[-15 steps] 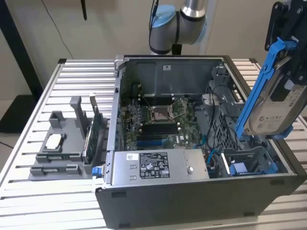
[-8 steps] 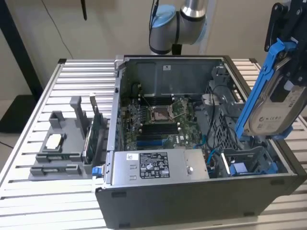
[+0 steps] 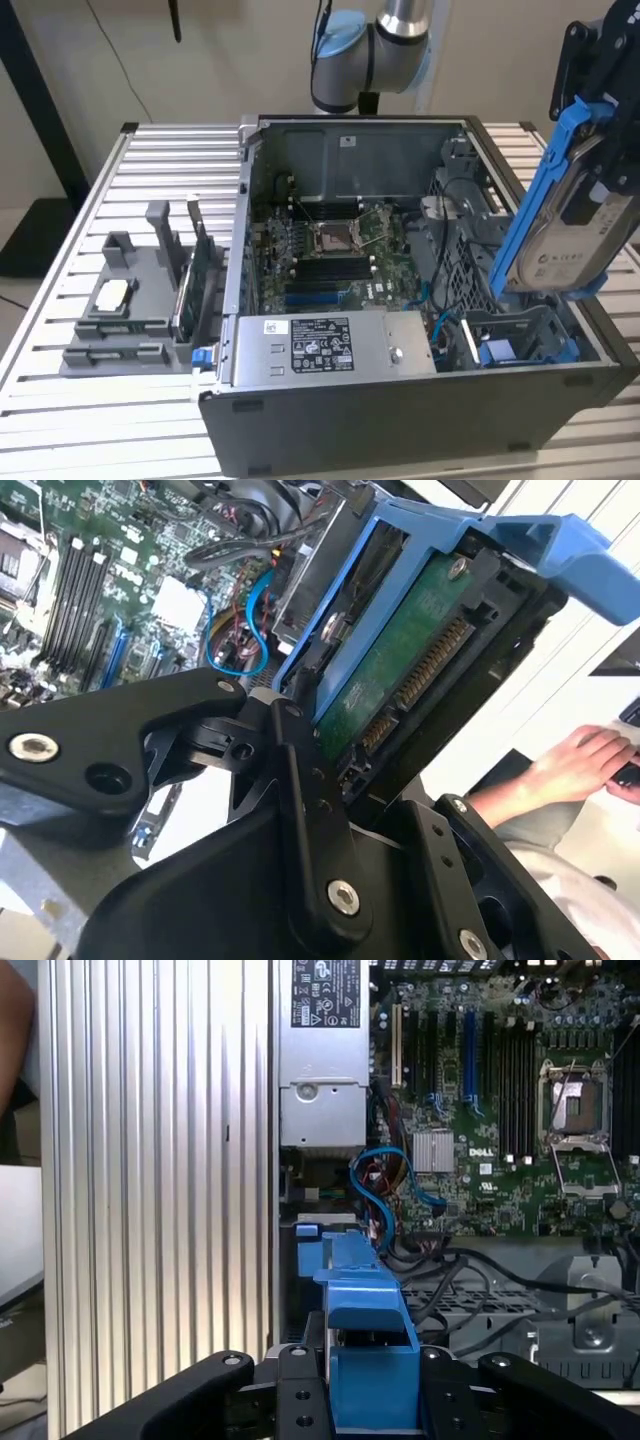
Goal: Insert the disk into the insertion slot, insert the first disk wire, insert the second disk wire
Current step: 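Insert the disk into the insertion slot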
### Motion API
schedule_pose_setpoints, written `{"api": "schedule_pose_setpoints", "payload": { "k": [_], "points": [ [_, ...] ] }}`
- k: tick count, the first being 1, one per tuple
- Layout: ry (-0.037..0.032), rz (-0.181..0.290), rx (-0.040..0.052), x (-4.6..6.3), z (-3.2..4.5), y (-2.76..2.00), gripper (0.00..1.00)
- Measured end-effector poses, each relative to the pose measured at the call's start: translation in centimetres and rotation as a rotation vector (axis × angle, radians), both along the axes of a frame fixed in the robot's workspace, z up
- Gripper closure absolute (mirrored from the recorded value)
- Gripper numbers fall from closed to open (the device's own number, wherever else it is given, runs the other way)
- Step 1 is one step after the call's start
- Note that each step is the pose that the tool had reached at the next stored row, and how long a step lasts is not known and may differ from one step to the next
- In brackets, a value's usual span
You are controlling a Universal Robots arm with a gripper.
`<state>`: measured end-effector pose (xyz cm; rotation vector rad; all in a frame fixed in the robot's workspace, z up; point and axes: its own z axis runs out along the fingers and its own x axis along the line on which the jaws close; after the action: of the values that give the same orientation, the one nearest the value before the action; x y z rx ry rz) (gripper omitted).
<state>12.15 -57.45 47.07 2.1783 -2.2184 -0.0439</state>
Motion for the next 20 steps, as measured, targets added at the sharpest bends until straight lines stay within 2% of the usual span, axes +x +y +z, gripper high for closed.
{"api": "schedule_pose_setpoints", "payload": {
  "k": [9, 20],
  "points": [
    [0.0073, 0.0, -0.0002, 0.18, -0.73, -0.31, 0.67],
    [0.0075, 0.0, -0.0001, 0.18, -0.99, -0.31, 0.67]
  ]
}}
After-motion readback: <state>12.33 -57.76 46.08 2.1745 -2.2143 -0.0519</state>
